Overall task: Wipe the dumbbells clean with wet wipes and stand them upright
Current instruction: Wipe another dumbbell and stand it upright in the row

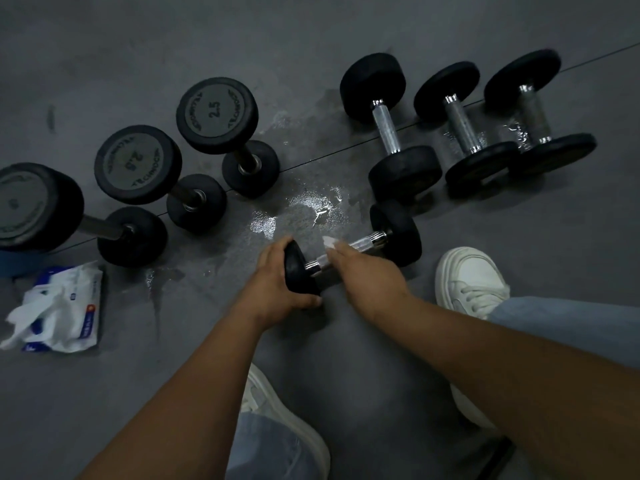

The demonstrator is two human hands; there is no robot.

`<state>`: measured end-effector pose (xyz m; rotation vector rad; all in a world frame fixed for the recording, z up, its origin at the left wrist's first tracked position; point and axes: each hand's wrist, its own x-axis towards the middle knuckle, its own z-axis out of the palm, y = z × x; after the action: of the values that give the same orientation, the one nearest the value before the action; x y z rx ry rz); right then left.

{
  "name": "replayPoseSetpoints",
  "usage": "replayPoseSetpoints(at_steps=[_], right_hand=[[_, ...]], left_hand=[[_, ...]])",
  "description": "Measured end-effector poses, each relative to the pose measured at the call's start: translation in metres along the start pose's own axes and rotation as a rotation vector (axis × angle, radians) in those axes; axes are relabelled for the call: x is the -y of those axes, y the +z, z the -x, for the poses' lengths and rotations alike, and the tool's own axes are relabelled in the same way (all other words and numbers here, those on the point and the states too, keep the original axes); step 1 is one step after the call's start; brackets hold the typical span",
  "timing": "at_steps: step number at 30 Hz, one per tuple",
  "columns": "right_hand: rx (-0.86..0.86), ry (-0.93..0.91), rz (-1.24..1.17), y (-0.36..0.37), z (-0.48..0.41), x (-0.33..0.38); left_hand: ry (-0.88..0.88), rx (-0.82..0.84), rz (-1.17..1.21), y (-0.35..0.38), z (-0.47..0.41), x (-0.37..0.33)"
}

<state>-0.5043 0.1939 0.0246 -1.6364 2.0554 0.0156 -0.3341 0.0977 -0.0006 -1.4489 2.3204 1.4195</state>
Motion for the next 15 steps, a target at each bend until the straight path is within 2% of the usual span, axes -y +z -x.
replayPoseSetpoints(at_steps=[3,7,9,12,15], right_hand=[[-0.052,-0.037,0.033,-0.008,-0.007,-0.002],[0.029,-0.011,0.069,0.006,0.003,-0.004],[0.005,0.032,-0.07,0.021,0.023,-0.003],[-0.174,0.056,-0.281,0.031,0.037,-0.006],[-0.14,0.214,-0.196,0.026,0.028,-0.016]], left_hand=[[0.0,-0.002,0.009,-0.001,0.0,-0.001],[-0.013,0.013,0.006,-0.004,-0.002,-0.003],[-0.01,0.014,0.013,-0.004,-0.002,-0.003],[-0.012,0.016,0.017,-0.004,-0.004,-0.002],[-0.008,0.011,0.022,-0.003,-0.004,-0.001]])
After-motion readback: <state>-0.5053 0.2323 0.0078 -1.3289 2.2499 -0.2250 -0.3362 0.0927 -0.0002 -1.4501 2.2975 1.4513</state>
